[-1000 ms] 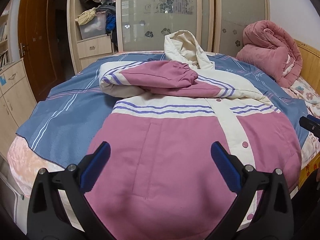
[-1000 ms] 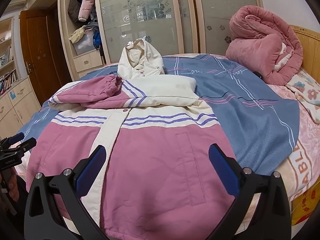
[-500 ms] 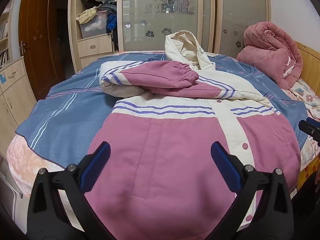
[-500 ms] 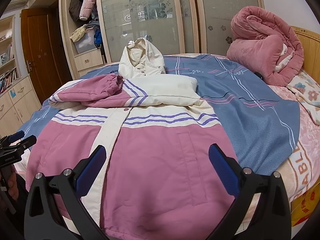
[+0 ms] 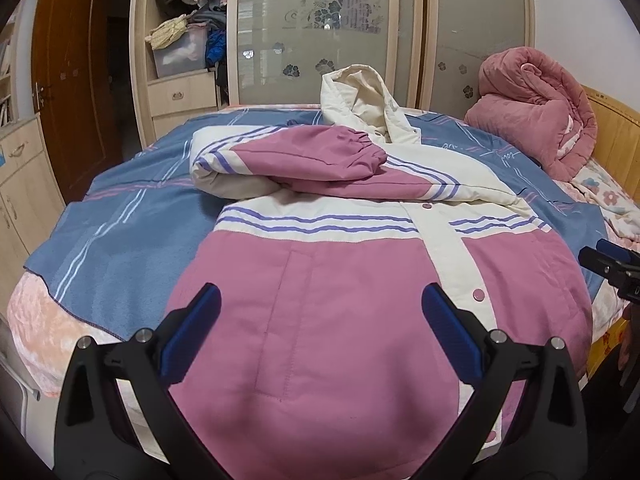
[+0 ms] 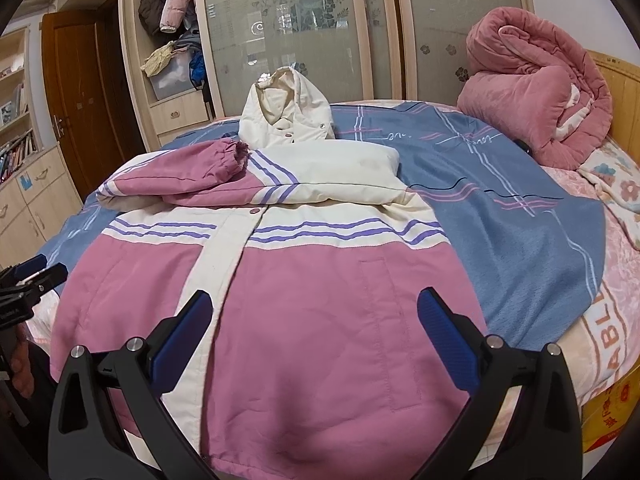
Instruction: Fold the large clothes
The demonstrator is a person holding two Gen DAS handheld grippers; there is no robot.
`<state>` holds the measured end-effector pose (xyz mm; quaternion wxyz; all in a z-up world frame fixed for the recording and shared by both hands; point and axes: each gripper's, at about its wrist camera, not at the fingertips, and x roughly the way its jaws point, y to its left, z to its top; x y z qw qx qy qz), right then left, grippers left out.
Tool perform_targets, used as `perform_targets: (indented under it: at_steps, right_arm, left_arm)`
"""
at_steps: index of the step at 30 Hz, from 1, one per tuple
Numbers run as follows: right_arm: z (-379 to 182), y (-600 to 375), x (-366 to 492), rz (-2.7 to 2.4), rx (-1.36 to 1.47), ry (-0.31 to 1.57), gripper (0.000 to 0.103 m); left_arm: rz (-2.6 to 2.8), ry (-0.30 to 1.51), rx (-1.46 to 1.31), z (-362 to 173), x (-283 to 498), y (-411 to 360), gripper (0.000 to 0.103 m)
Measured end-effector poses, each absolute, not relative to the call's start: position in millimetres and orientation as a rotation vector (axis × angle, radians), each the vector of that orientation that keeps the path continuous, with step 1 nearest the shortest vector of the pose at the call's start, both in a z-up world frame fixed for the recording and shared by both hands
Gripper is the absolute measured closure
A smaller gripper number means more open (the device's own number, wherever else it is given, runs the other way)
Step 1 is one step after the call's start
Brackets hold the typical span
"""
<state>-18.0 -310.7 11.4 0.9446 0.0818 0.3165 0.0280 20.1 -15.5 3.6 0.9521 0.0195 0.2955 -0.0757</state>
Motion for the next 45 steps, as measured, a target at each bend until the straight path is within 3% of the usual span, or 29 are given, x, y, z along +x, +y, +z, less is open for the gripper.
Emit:
perform_targets:
  at_steps: [13,15,21,30,36,41,45]
  right_arm:
    - [48,-295,71,0.298,0.389,0.738,0.004]
    - [49,-290,103,0.343,0.446,0.778,0.015]
    - [35,-272,192,0.402,0.585,0.857,0.029]
    - [-22,-251,299,0.387,0.773,0.99,0.041]
    - [-48,-230,322,0.429,0.867,1.029,0.062]
    - [-34,-213,325,0.437,0.819,0.966,0.083]
    - [10,-212,319,0.443,0.712,0.854,0.087]
  left_arm:
    - [-0.205,0.581,0.003,11,17,-11,0.002]
    - [-0.213,0.577,0.0,11,16,-11,0.002]
    - [-0.233,0.58,-0.014,11,17,-11,0.002]
    - [-0.235,0.587,-0.023,10,21,-6,0.002]
    - [-0.219,0.591,-0.057,10,26,3,0.002]
    - [-0.221,0.599,-0.067,9,29,6,0.002]
    - [-0.218,0.596,-0.055,9,28,3,0.002]
